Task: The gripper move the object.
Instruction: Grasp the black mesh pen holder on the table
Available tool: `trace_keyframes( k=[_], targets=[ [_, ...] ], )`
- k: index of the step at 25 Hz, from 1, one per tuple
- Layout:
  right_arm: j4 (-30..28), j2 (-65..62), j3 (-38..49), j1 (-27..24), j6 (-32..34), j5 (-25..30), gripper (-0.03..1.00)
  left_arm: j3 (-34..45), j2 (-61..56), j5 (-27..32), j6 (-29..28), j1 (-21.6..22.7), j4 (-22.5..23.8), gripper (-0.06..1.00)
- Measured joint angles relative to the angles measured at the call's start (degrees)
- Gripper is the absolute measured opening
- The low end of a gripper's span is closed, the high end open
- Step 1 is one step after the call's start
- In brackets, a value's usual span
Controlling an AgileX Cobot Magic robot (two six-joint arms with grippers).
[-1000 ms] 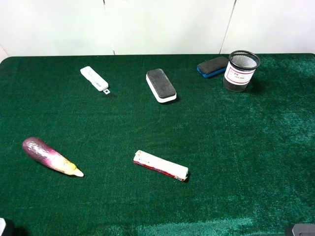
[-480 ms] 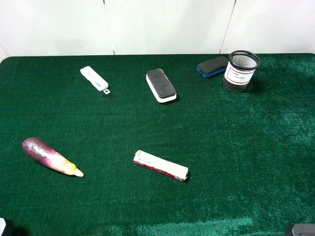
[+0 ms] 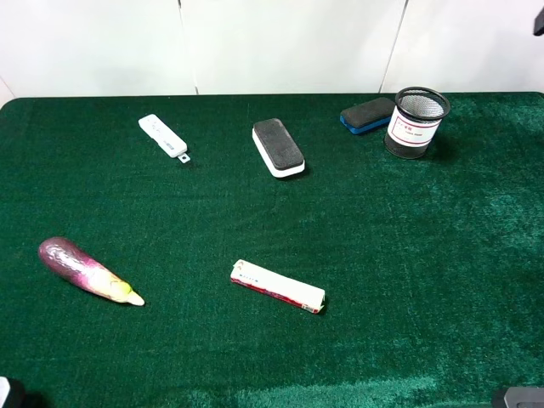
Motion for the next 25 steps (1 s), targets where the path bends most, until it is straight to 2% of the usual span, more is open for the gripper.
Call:
trace_keyframes(
  k=[8, 14, 25],
  targets=[
    [2.21, 12.16, -11.08, 0.0, -0.54, 5.09, 0.66, 0.0, 0.0, 0.0, 0.0, 0.0, 0.0, 0.99],
    [4.76, 18.96, -15.1, 0.0, -2.11, 5.19, 0.66, 0.0, 0.0, 0.0, 0.0, 0.0, 0.0, 0.99],
    [5.18, 30.01, -16.0, 0.0, -4.02, 2.0, 0.66, 0.0, 0.0, 0.0, 0.0, 0.0, 0.0, 0.99]
  ],
)
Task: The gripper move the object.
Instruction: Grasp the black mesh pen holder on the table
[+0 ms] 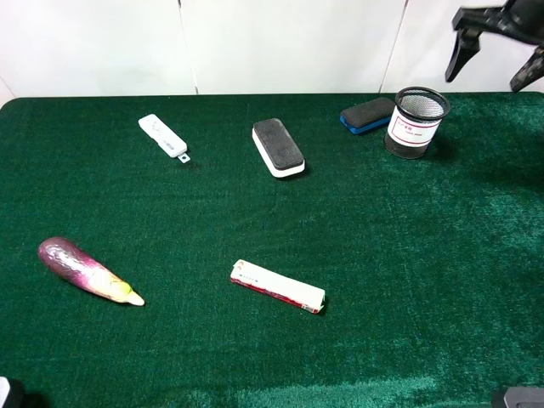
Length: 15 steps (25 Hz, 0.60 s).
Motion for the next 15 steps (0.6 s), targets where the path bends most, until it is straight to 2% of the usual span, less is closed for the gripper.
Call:
trace_keyframes(
  k=[15],
  targets=[
    [0.17, 14.4, -10.21, 0.0, -1.37, -1.66, 0.66, 0.0, 0.0, 0.0, 0.0, 0.0, 0.0, 0.99]
  ],
)
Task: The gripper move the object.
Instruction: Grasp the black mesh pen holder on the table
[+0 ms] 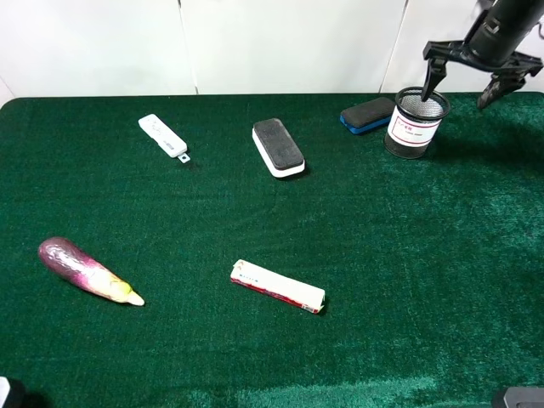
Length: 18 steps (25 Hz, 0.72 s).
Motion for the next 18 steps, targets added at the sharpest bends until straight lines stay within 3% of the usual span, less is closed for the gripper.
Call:
trace_keyframes(
  k=[18],
  targets=[
    [1.96, 6.95, 0.0, 0.0, -2.8, -3.23, 0.66, 0.0, 0.0, 0.0, 0.0, 0.0, 0.0, 0.99]
  ],
)
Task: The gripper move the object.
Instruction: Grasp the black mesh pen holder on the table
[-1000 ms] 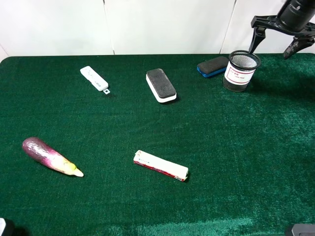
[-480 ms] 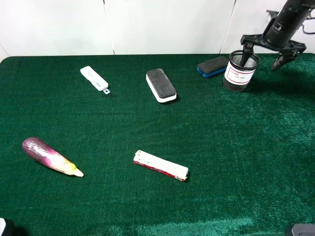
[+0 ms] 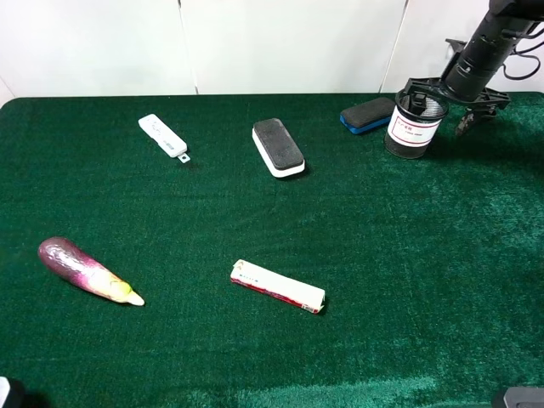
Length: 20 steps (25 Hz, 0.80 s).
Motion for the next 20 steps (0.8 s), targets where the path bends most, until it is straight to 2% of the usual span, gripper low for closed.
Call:
trace_keyframes(
  k=[11, 20],
  targets=[
    [0.12, 0.0, 0.0, 0.0, -0.13, -0.18, 0.51, 0.0, 0.0, 0.0, 0.0, 0.0, 0.0, 0.99],
    [0.42, 0.0, -0.04, 0.0, -0.13, -0.08, 0.21, 0.0, 0.0, 0.0, 0.0, 0.0, 0.0, 0.99]
  ],
)
